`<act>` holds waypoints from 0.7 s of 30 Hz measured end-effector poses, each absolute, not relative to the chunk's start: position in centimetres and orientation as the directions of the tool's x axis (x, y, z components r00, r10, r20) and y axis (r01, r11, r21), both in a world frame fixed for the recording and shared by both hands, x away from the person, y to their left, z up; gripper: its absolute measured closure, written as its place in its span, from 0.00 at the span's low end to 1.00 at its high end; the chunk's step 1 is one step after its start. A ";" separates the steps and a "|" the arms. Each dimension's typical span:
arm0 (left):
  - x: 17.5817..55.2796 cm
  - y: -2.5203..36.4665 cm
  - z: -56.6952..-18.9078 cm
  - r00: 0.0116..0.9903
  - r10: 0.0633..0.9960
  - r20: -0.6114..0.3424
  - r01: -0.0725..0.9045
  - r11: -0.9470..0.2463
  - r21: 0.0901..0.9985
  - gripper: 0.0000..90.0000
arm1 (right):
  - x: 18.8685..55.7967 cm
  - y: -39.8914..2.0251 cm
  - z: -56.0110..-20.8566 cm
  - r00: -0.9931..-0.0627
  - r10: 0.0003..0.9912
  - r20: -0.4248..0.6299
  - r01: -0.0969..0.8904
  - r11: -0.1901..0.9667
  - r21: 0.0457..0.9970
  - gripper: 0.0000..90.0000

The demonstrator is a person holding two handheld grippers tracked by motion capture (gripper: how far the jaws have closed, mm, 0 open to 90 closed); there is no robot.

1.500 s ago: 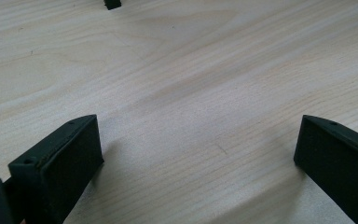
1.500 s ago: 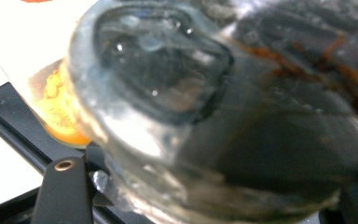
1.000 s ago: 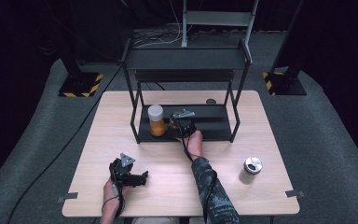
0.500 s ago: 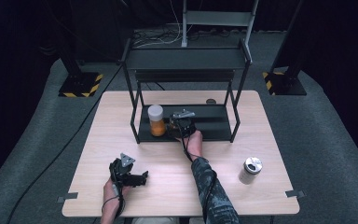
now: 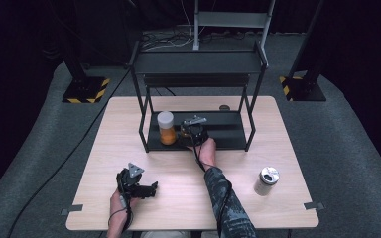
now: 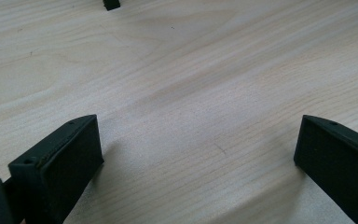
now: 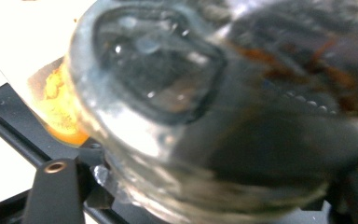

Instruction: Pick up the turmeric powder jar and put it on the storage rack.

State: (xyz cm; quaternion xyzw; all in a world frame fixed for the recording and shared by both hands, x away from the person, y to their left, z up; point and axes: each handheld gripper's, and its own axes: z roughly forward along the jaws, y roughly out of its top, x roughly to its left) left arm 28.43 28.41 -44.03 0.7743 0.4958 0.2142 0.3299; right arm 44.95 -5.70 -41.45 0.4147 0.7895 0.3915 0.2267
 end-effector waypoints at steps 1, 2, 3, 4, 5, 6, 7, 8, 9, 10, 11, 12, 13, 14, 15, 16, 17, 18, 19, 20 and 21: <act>28.4 28.4 -44.0 0.417 0.909 0.005 0.627 -0.291 0.723 0.01 | 45.2 -5.8 -41.2 -0.557 0.830 -0.022 0.490 0.350 0.798 0.22; 28.4 28.4 -44.0 0.417 0.909 0.004 0.627 -0.291 0.723 0.01 | 45.2 -5.9 -41.0 -0.561 0.827 -0.021 0.492 0.354 0.796 0.22; 28.4 28.4 -44.0 0.417 0.909 0.004 0.627 -0.291 0.723 0.01 | 45.1 -5.9 -40.8 -0.562 0.827 -0.026 0.491 0.358 0.794 0.20; 28.4 28.4 -44.0 0.417 0.909 0.004 0.627 -0.291 0.723 0.01 | 45.3 -6.1 -40.5 -0.566 0.824 -0.010 0.503 0.355 0.788 0.17; 28.4 28.4 -44.0 0.417 0.909 0.004 0.627 -0.290 0.723 0.01 | 45.5 -6.2 -40.2 -0.571 0.821 0.003 0.516 0.356 0.779 0.14; 28.4 28.4 -44.0 0.417 0.909 0.004 0.627 -0.291 0.723 0.01 | 45.5 -6.2 -40.0 -0.575 0.818 -0.002 0.519 0.366 0.772 0.12; 28.4 28.4 -44.0 0.417 0.909 0.004 0.627 -0.290 0.723 0.01 | 45.5 -6.3 -39.8 -0.580 0.815 -0.002 0.522 0.373 0.767 0.10; 28.4 28.4 -44.0 0.417 0.909 0.004 0.627 -0.290 0.723 0.01 | 45.7 -6.4 -39.5 -0.583 0.812 0.014 0.537 0.373 0.757 0.08; 28.4 28.4 -44.0 0.417 0.909 0.004 0.627 -0.291 0.723 0.01 | 45.6 -6.5 -39.3 -0.585 0.811 0.013 0.539 0.376 0.753 0.08; 28.4 28.4 -44.0 0.417 0.909 0.004 0.627 -0.290 0.723 0.01 | 45.5 -6.5 -39.1 -0.585 0.811 0.011 0.540 0.380 0.751 0.07; 28.4 28.4 -44.0 0.417 0.909 0.004 0.627 -0.291 0.723 0.01 | 45.5 -6.7 -38.9 -0.584 0.811 0.021 0.551 0.378 0.744 0.05; 28.4 28.4 -44.0 0.417 0.909 0.004 0.627 -0.290 0.723 0.01 | 45.4 -6.8 -38.7 -0.586 0.810 0.027 0.555 0.377 0.741 0.05; 28.4 28.4 -44.0 0.417 0.909 0.005 0.626 -0.292 0.723 0.01 | 45.2 -6.9 -38.4 -0.585 0.810 0.020 0.556 0.383 0.738 0.05; 28.4 28.4 -44.1 0.416 0.910 0.003 0.626 -0.288 0.724 0.01 | 44.9 -7.0 -38.3 -0.587 0.810 0.017 0.555 0.387 0.736 0.04; 28.4 28.4 -44.1 0.417 0.909 0.002 0.626 -0.289 0.724 0.01 | 44.8 -7.2 -38.1 -0.588 0.809 0.016 0.557 0.390 0.734 0.04; 28.4 28.4 -44.0 0.418 0.908 0.003 0.628 -0.291 0.722 0.01 | 44.6 -7.4 -38.0 -0.589 0.808 0.021 0.561 0.390 0.730 0.04; 28.5 28.5 -44.0 0.418 0.908 0.002 0.628 -0.290 0.722 0.01 | 44.2 -7.6 -37.9 -0.590 0.807 0.021 0.561 0.391 0.730 0.04; 28.5 28.5 -44.0 0.418 0.908 0.002 0.628 -0.290 0.722 0.01 | 43.9 -7.8 -37.9 -0.591 0.806 0.018 0.561 0.394 0.728 0.04; 28.5 28.5 -44.0 0.418 0.908 0.002 0.628 -0.291 0.722 0.01 | 43.7 -8.0 -37.8 -0.593 0.805 0.021 0.563 0.396 0.726 0.03; 28.5 28.5 -44.0 0.418 0.908 0.002 0.628 -0.291 0.722 0.01 | 43.3 -8.3 -37.8 -0.594 0.804 0.022 0.561 0.394 0.728 0.03; 28.5 28.5 -44.0 0.419 0.908 0.002 0.628 -0.291 0.722 0.01 | 43.0 -8.5 -37.8 -0.597 0.802 0.026 0.563 0.395 0.726 0.02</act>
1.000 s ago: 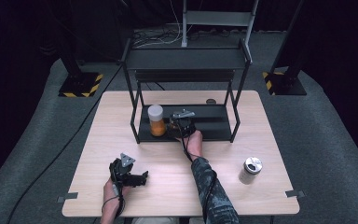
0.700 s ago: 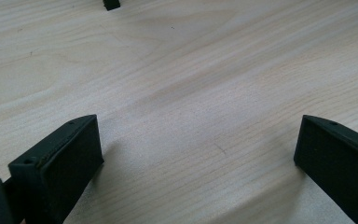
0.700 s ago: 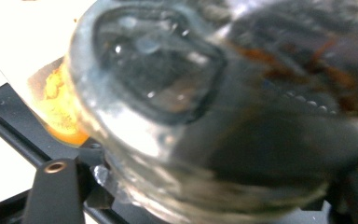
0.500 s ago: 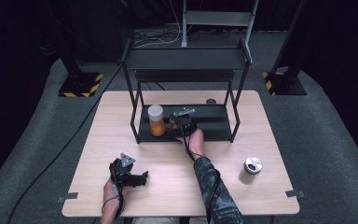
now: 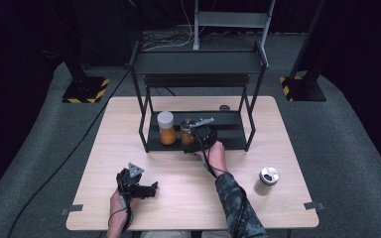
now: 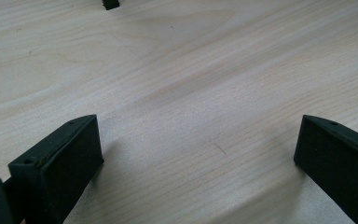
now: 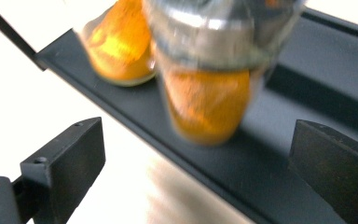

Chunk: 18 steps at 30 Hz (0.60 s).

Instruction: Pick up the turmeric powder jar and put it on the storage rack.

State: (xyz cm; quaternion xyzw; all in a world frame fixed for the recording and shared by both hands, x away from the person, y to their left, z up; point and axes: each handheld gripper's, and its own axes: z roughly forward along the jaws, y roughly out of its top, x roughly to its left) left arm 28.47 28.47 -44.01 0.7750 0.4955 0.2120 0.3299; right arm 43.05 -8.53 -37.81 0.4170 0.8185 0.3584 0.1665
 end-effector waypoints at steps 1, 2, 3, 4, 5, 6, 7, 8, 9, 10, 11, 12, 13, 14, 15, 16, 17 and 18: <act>28.5 28.5 -44.0 0.419 0.908 0.002 0.628 -0.291 0.722 0.01 | 42.7 -8.8 -37.9 -0.601 0.799 0.026 0.560 0.397 0.727 0.02; 28.5 28.5 -44.0 0.419 0.908 0.002 0.628 -0.291 0.721 0.01 | 42.4 -9.0 -37.9 -0.604 0.796 0.025 0.557 0.400 0.728 0.02; 28.5 28.5 -44.0 0.419 0.908 0.002 0.628 -0.291 0.722 0.01 | 42.0 -9.2 -37.9 -0.607 0.794 0.025 0.556 0.402 0.727 0.02; 28.5 28.5 -44.0 0.419 0.908 0.002 0.628 -0.291 0.721 0.01 | 41.5 -9.5 -38.0 -0.611 0.791 0.021 0.551 0.406 0.729 0.01; 28.5 28.5 -44.0 0.419 0.908 0.002 0.628 -0.291 0.722 0.01 | 41.0 -9.6 -38.0 -0.613 0.790 0.014 0.546 0.410 0.731 0.01; 28.5 28.5 -44.0 0.419 0.908 0.002 0.628 -0.291 0.721 0.01 | 40.6 -9.8 -38.1 -0.612 0.791 0.013 0.544 0.409 0.732 0.01; 28.5 28.5 -44.0 0.419 0.908 0.001 0.628 -0.291 0.722 0.01 | 40.1 -10.0 -38.2 -0.614 0.789 0.016 0.541 0.406 0.736 0.01; 28.5 28.5 -44.0 0.419 0.908 0.001 0.628 -0.291 0.721 0.01 | 39.8 -10.3 -38.3 -0.618 0.786 0.020 0.542 0.406 0.736 0.01; 28.5 28.5 -44.0 0.419 0.908 0.001 0.628 -0.291 0.721 0.01 | 39.4 -10.4 -38.4 -0.618 0.786 0.019 0.541 0.408 0.736 0.01; 28.5 28.5 -44.0 0.419 0.908 0.001 0.628 -0.291 0.721 0.01 | 38.9 -10.6 -38.5 -0.620 0.784 0.019 0.540 0.409 0.736 0.00; 28.5 28.5 -44.0 0.419 0.908 0.001 0.628 -0.291 0.721 0.01 | 38.4 -10.8 -38.7 -0.625 0.780 0.024 0.539 0.409 0.736 0.00; 28.5 28.5 -44.0 0.419 0.908 0.001 0.628 -0.291 0.721 0.01 | 38.0 -10.9 -38.8 -0.628 0.778 0.023 0.537 0.412 0.736 0.00; 28.5 28.5 -44.0 0.419 0.908 0.002 0.628 -0.291 0.722 0.01 | 37.5 -11.0 -39.0 -0.627 0.778 0.020 0.536 0.413 0.737 0.00; 28.5 28.5 -44.0 0.419 0.908 0.001 0.629 -0.291 0.721 0.01 | 37.0 -11.2 -39.2 -0.631 0.775 0.017 0.531 0.415 0.739 0.00; 28.5 28.5 -44.0 0.419 0.908 0.002 0.628 -0.291 0.722 0.01 | 36.5 -11.4 -39.4 -0.632 0.775 0.019 0.530 0.414 0.740 0.00; 28.5 28.5 -44.0 0.419 0.908 0.002 0.628 -0.291 0.721 0.01 | 36.0 -11.4 -39.6 -0.632 0.775 0.015 0.531 0.418 0.737 0.00; 28.5 28.5 -44.0 0.419 0.908 0.002 0.628 -0.291 0.722 0.01 | 35.4 -11.5 -39.8 -0.637 0.771 0.007 0.524 0.426 0.738 0.00; 28.5 28.5 -44.0 0.419 0.908 0.001 0.629 -0.291 0.721 0.01 | 35.1 -11.6 -40.0 -0.637 0.771 0.014 0.528 0.423 0.736 0.00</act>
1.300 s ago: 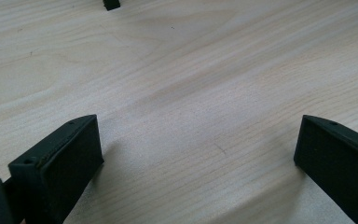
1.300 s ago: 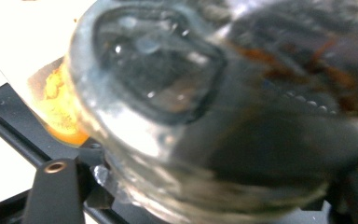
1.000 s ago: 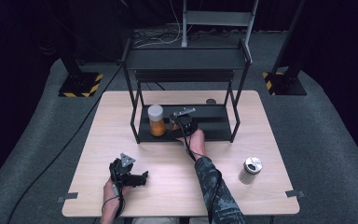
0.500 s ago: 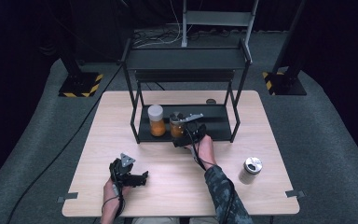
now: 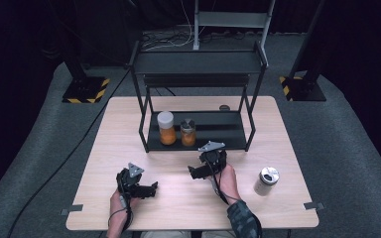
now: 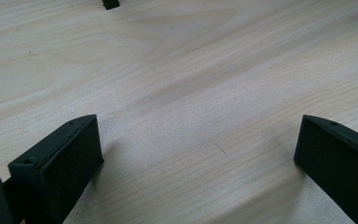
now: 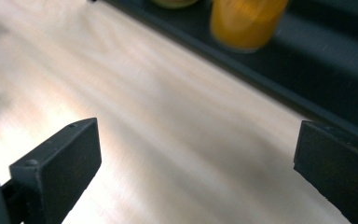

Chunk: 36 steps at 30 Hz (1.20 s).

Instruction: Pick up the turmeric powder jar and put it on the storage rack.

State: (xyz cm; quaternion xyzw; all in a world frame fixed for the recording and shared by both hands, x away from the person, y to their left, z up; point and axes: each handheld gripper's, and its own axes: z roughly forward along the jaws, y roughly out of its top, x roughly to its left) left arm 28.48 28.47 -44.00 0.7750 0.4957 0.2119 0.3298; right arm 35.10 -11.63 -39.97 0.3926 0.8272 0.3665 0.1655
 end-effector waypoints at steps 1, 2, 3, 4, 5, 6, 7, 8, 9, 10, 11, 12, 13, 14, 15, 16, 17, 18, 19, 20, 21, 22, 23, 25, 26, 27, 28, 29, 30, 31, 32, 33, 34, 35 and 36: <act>28.5 28.5 -44.0 0.419 0.908 0.001 0.629 -0.291 0.721 0.01 | 34.7 -11.8 -40.2 -0.640 0.768 0.023 0.530 0.419 0.737 0.00; 28.5 28.5 -44.0 0.419 0.908 0.002 0.628 -0.291 0.722 0.01 | 34.3 -11.8 -40.5 -0.642 0.766 0.023 0.528 0.421 0.737 0.00; 28.5 28.5 -44.0 0.419 0.908 0.002 0.628 -0.291 0.721 0.01 | 33.9 -11.9 -40.8 -0.642 0.766 0.022 0.530 0.423 0.735 0.00; 28.5 28.5 -44.0 0.419 0.908 0.001 0.628 -0.291 0.721 0.01 | 33.4 -12.0 -41.1 -0.644 0.764 0.030 0.533 0.420 0.735 0.00; 28.5 28.5 -44.0 0.419 0.908 0.002 0.629 -0.291 0.721 0.01 | 33.2 -12.0 -41.3 -0.646 0.763 0.036 0.536 0.419 0.733 0.00; 28.5 28.5 -44.0 0.419 0.908 0.002 0.628 -0.291 0.721 0.01 | 32.9 -12.1 -41.6 -0.649 0.760 0.035 0.537 0.425 0.729 0.00; 28.5 28.5 -44.0 0.419 0.908 0.001 0.629 -0.291 0.721 0.01 | 32.5 -12.1 -41.8 -0.650 0.759 0.026 0.534 0.433 0.726 0.00; 28.5 28.5 -44.0 0.419 0.908 0.002 0.628 -0.291 0.722 0.01 | 32.2 -12.1 -42.0 -0.649 0.760 0.021 0.535 0.437 0.723 0.00; 28.5 28.5 -44.0 0.419 0.908 0.001 0.629 -0.291 0.721 0.01 | 31.9 -12.2 -42.3 -0.650 0.760 0.022 0.537 0.439 0.720 0.00; 28.5 28.5 -44.0 0.419 0.908 0.002 0.629 -0.291 0.721 0.01 | 31.7 -12.5 -42.6 -0.649 0.760 0.027 0.540 0.435 0.720 0.00; 28.5 28.5 -44.0 0.419 0.908 0.002 0.629 -0.291 0.721 0.01 | 31.4 -12.6 -42.8 -0.647 0.762 0.031 0.544 0.433 0.719 0.00; 28.5 28.5 -44.0 0.419 0.908 0.002 0.629 -0.291 0.721 0.01 | 31.2 -12.7 -43.0 -0.648 0.761 0.034 0.547 0.435 0.715 0.00; 28.5 28.5 -44.0 0.419 0.908 0.002 0.629 -0.291 0.721 0.01 | 31.0 -12.9 -43.3 -0.649 0.760 0.031 0.546 0.437 0.715 0.00; 28.5 28.5 -44.0 0.419 0.908 0.002 0.628 -0.292 0.721 0.01 | 30.6 -12.9 -43.4 -0.650 0.760 0.017 0.537 0.444 0.717 0.00; 28.5 28.5 -44.0 0.419 0.908 0.001 0.629 -0.291 0.721 0.01 | 30.3 -12.8 -43.3 -0.650 0.760 0.008 0.534 0.449 0.716 0.00; 28.5 28.5 -44.0 0.418 0.908 0.002 0.628 -0.291 0.721 0.01 | 30.1 -12.9 -43.4 -0.653 0.757 0.005 0.528 0.450 0.720 0.00; 28.5 28.4 -44.0 0.419 0.908 0.003 0.627 -0.291 0.722 0.01 | 30.0 -13.1 -43.5 -0.657 0.754 0.007 0.525 0.450 0.722 0.00; 28.4 28.4 -44.1 0.417 0.909 0.003 0.627 -0.289 0.724 0.01 | 29.8 -13.2 -43.7 -0.657 0.754 0.004 0.521 0.450 0.726 0.00; 28.4 28.4 -44.0 0.419 0.908 0.007 0.625 -0.294 0.723 0.01 | 29.6 -13.3 -43.7 -0.658 0.753 0.004 0.518 0.449 0.728 0.00; 28.4 28.4 -44.0 0.419 0.908 0.007 0.625 -0.294 0.723 0.00 | 29.6 -13.4 -43.7 -0.661 0.750 0.007 0.516 0.448 0.731 0.00; 28.4 28.4 -44.1 0.418 0.909 0.005 0.626 -0.291 0.724 0.00 | 29.6 -13.5 -43.7 -0.663 0.748 0.008 0.515 0.449 0.731 0.00; 28.4 28.4 -44.1 0.417 0.909 0.004 0.626 -0.290 0.724 0.01 | 29.6 -13.5 -43.7 -0.665 0.746 0.005 0.514 0.453 0.728 0.00; 28.4 28.4 -44.1 0.417 0.909 0.003 0.626 -0.290 0.724 0.00 | 29.6 -13.3 -43.7 -0.669 0.743 -0.004 0.510 0.463 0.725 0.00; 28.4 28.4 -44.1 0.417 0.909 0.004 0.626 -0.290 0.724 0.01 | 29.5 -13.2 -43.7 -0.671 0.742 -0.011 0.507 0.469 0.723 0.00; 28.4 28.4 -44.1 0.417 0.909 0.004 0.626 -0.291 0.724 0.01 | 29.5 -13.2 -43.7 -0.670 0.742 -0.010 0.508 0.468 0.723 0.00; 28.4 28.4 -44.1 0.417 0.909 0.005 0.626 -0.291 0.724 0.01 | 29.6 -13.3 -43.7 -0.670 0.742 -0.008 0.509 0.467 0.724 0.00; 28.4 28.4 -44.1 0.417 0.909 0.005 0.625 -0.291 0.724 0.01 | 29.6 -13.3 -43.7 -0.670 0.742 -0.008 0.509 0.467 0.723 0.00; 28.4 28.4 -44.1 0.417 0.909 0.004 0.626 -0.291 0.724 0.01 | 29.6 -13.2 -43.7 -0.670 0.742 -0.010 0.508 0.469 0.723 0.00; 28.4 28.4 -44.1 0.417 0.909 0.003 0.626 -0.290 0.724 0.01 | 29.6 -13.2 -43.7 -0.670 0.742 -0.010 0.508 0.469 0.723 0.00; 28.4 28.4 -44.1 0.417 0.909 0.002 0.626 -0.289 0.724 0.01 | 29.6 -13.2 -43.7 -0.670 0.743 -0.011 0.508 0.469 0.723 0.00; 28.4 28.4 -44.1 0.417 0.909 0.003 0.626 -0.290 0.724 0.01 | 29.5 -13.2 -43.7 -0.669 0.743 -0.011 0.508 0.469 0.723 0.00; 28.4 28.4 -44.0 0.419 0.908 0.007 0.625 -0.294 0.723 0.01 | 29.5 -13.2 -43.7 -0.668 0.744 -0.013 0.508 0.468 0.723 0.00; 28.4 28.4 -44.0 0.418 0.908 0.007 0.625 -0.293 0.723 0.01 | 29.5 -13.2 -43.7 -0.667 0.745 -0.013 0.508 0.468 0.723 0.00; 28.4 28.4 -44.1 0.417 0.909 0.004 0.626 -0.290 0.724 0.01 | 29.5 -13.2 -43.7 -0.667 0.745 -0.013 0.509 0.468 0.723 0.00; 28.5 28.5 -44.0 0.419 0.908 0.002 0.628 -0.291 0.722 0.01 | 29.5 -13.1 -43.7 -0.665 0.747 -0.014 0.509 0.467 0.723 0.00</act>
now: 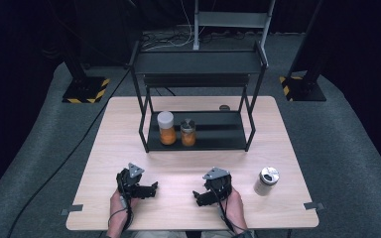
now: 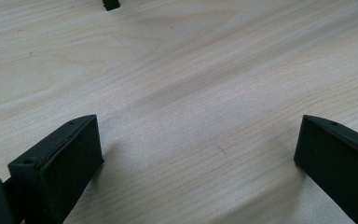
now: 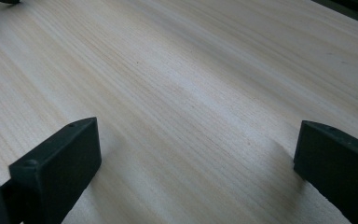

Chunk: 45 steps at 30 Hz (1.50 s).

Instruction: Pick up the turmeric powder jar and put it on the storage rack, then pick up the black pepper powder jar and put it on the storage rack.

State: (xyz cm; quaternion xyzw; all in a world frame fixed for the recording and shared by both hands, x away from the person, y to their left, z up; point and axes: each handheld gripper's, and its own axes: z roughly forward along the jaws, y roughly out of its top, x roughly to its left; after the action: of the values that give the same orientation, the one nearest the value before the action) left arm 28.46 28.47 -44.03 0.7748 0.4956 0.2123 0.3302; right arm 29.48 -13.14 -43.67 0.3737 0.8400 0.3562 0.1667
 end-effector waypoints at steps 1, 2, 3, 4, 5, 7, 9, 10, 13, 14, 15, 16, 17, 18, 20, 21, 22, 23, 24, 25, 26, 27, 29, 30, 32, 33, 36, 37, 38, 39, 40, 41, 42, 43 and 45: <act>28.5 28.5 -44.0 0.419 0.908 0.002 0.628 -0.291 0.722 0.01 | 29.5 -13.1 -43.7 -0.664 0.747 -0.014 0.509 0.467 0.723 0.00; 28.5 28.5 -44.0 0.419 0.908 0.002 0.628 -0.291 0.722 0.00 | 29.5 -13.1 -43.7 -0.663 0.748 -0.015 0.510 0.466 0.723 0.00; 28.5 28.5 -44.0 0.418 0.908 0.002 0.628 -0.291 0.722 0.00 | 29.5 -13.1 -43.7 -0.662 0.750 -0.015 0.511 0.465 0.723 0.00; 28.4 28.4 -44.0 0.418 0.908 0.003 0.627 -0.291 0.722 0.00 | 29.5 -13.1 -43.7 -0.661 0.750 -0.014 0.512 0.465 0.723 0.00; 28.4 28.4 -44.1 0.417 0.909 0.002 0.627 -0.289 0.724 0.00 | 29.5 -13.1 -43.7 -0.660 0.751 -0.014 0.513 0.464 0.723 0.00; 28.4 28.4 -44.1 0.417 0.909 0.002 0.627 -0.289 0.724 0.00 | 29.5 -13.1 -43.7 -0.661 0.751 -0.012 0.513 0.464 0.722 0.00; 28.5 28.5 -44.0 0.419 0.908 0.002 0.627 -0.291 0.722 0.00 | 29.5 -13.1 -43.7 -0.661 0.750 -0.012 0.513 0.464 0.722 0.00; 28.5 28.5 -44.0 0.419 0.908 0.002 0.628 -0.291 0.722 0.00 | 29.5 -13.1 -43.7 -0.661 0.750 -0.012 0.513 0.464 0.722 0.00; 28.5 28.5 -44.0 0.419 0.908 0.002 0.628 -0.291 0.722 0.00 | 29.5 -13.1 -43.7 -0.661 0.750 -0.012 0.513 0.464 0.722 0.00; 28.5 28.5 -44.0 0.419 0.908 0.002 0.628 -0.291 0.722 0.00 | 29.5 -13.1 -43.7 -0.661 0.750 -0.012 0.513 0.464 0.722 0.00; 28.5 28.5 -44.0 0.419 0.908 0.002 0.628 -0.291 0.722 0.00 | 29.5 -13.1 -43.7 -0.661 0.750 -0.012 0.513 0.464 0.722 0.00; 28.5 28.5 -44.0 0.419 0.908 0.002 0.628 -0.291 0.722 0.01 | 29.5 -13.1 -43.7 -0.661 0.750 -0.012 0.513 0.464 0.722 0.00; 28.5 28.5 -44.0 0.419 0.908 0.002 0.628 -0.291 0.722 0.01 | 29.5 -13.1 -43.7 -0.661 0.750 -0.012 0.513 0.464 0.722 0.00; 28.5 28.5 -44.0 0.419 0.908 0.003 0.628 -0.291 0.722 0.00 | 29.5 -13.1 -43.7 -0.661 0.750 -0.012 0.513 0.464 0.722 0.00; 28.5 28.5 -44.0 0.419 0.908 0.003 0.627 -0.291 0.722 0.01 | 29.5 -13.1 -43.7 -0.661 0.750 -0.013 0.512 0.463 0.723 0.00; 28.5 28.5 -44.0 0.419 0.908 0.003 0.628 -0.292 0.722 0.01 | 29.5 -13.1 -43.7 -0.661 0.750 -0.013 0.512 0.463 0.723 0.00; 28.5 28.5 -44.0 0.419 0.908 0.002 0.628 -0.292 0.722 0.00 | 29.5 -13.1 -43.7 -0.661 0.750 -0.013 0.512 0.463 0.724 0.00; 28.5 28.5 -44.0 0.420 0.907 0.003 0.627 -0.292 0.722 0.00 | 29.5 -13.1 -43.7 -0.661 0.750 -0.013 0.512 0.463 0.723 0.00; 28.5 28.5 -44.0 0.419 0.908 0.002 0.628 -0.291 0.722 0.00 | 29.5 -13.1 -43.7 -0.661 0.750 -0.013 0.511 0.464 0.724 0.00; 28.5 28.5 -44.0 0.419 0.908 0.001 0.627 -0.291 0.722 0.00 | 29.5 -13.1 -43.7 -0.661 0.750 -0.014 0.511 0.464 0.724 0.00; 28.5 28.5 -44.0 0.419 0.908 0.002 0.627 -0.291 0.722 0.00 | 29.5 -13.1 -43.7 -0.661 0.750 -0.015 0.510 0.464 0.724 0.00; 28.5 28.5 -44.0 0.420 0.908 0.001 0.627 -0.291 0.722 0.00 | 29.5 -13.1 -43.7 -0.661 0.750 -0.015 0.510 0.464 0.724 0.00; 28.5 28.5 -44.0 0.419 0.908 0.001 0.628 -0.291 0.722 0.00 | 29.5 -13.1 -43.7 -0.662 0.750 -0.015 0.510 0.465 0.724 0.00; 28.5 28.5 -44.0 0.419 0.908 0.001 0.628 -0.291 0.722 0.00 | 29.5 -13.1 -43.7 -0.662 0.750 -0.015 0.510 0.465 0.724 0.00; 28.5 28.5 -44.0 0.420 0.908 0.001 0.628 -0.291 0.722 0.00 | 29.5 -13.1 -43.7 -0.663 0.749 -0.014 0.511 0.465 0.723 0.00; 28.5 28.5 -44.0 0.420 0.908 0.001 0.628 -0.291 0.722 0.00 | 29.6 -13.1 -43.7 -0.663 0.749 -0.013 0.511 0.465 0.723 0.00; 28.5 28.5 -44.0 0.420 0.908 0.001 0.628 -0.291 0.722 0.00 | 29.6 -13.1 -43.7 -0.664 0.748 -0.013 0.510 0.466 0.723 0.00; 28.5 28.5 -44.0 0.420 0.908 0.001 0.628 -0.291 0.722 0.00 | 29.6 -13.1 -43.7 -0.663 0.748 -0.013 0.511 0.465 0.723 0.00; 28.5 28.5 -44.0 0.420 0.908 0.001 0.628 -0.291 0.722 0.00 | 29.6 -13.1 -43.7 -0.663 0.748 -0.013 0.510 0.466 0.723 0.00; 28.5 28.5 -44.0 0.418 0.908 0.000 0.628 -0.289 0.723 0.00 | 29.6 -13.1 -43.7 -0.664 0.748 -0.014 0.510 0.466 0.723 0.00; 28.5 28.5 -44.0 0.418 0.908 0.000 0.628 -0.289 0.723 0.00 | 29.6 -13.1 -43.7 -0.663 0.748 -0.016 0.509 0.466 0.724 0.00; 28.5 28.5 -44.0 0.420 0.908 0.001 0.628 -0.291 0.722 0.00 | 29.5 -13.1 -43.7 -0.660 0.751 -0.016 0.511 0.465 0.723 0.00; 28.5 28.5 -44.0 0.418 0.908 0.000 0.628 -0.289 0.723 0.00 | 29.4 -13.1 -43.7 -0.655 0.755 -0.016 0.513 0.461 0.724 0.00; 28.5 28.5 -44.0 0.419 0.908 0.000 0.628 -0.289 0.722 0.00 | 29.2 -13.0 -43.7 -0.652 0.758 -0.019 0.514 0.459 0.725 0.00; 28.5 28.5 -44.0 0.418 0.908 0.000 0.628 -0.289 0.723 0.00 | 28.8 -13.0 -43.7 -0.650 0.759 -0.034 0.504 0.464 0.729 0.00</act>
State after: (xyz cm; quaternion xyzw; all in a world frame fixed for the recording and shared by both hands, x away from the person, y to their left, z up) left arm 28.53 28.47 -44.04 0.7744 0.4960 0.2118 0.3309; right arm 28.83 -13.01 -43.74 0.3775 0.8363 0.3543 0.1804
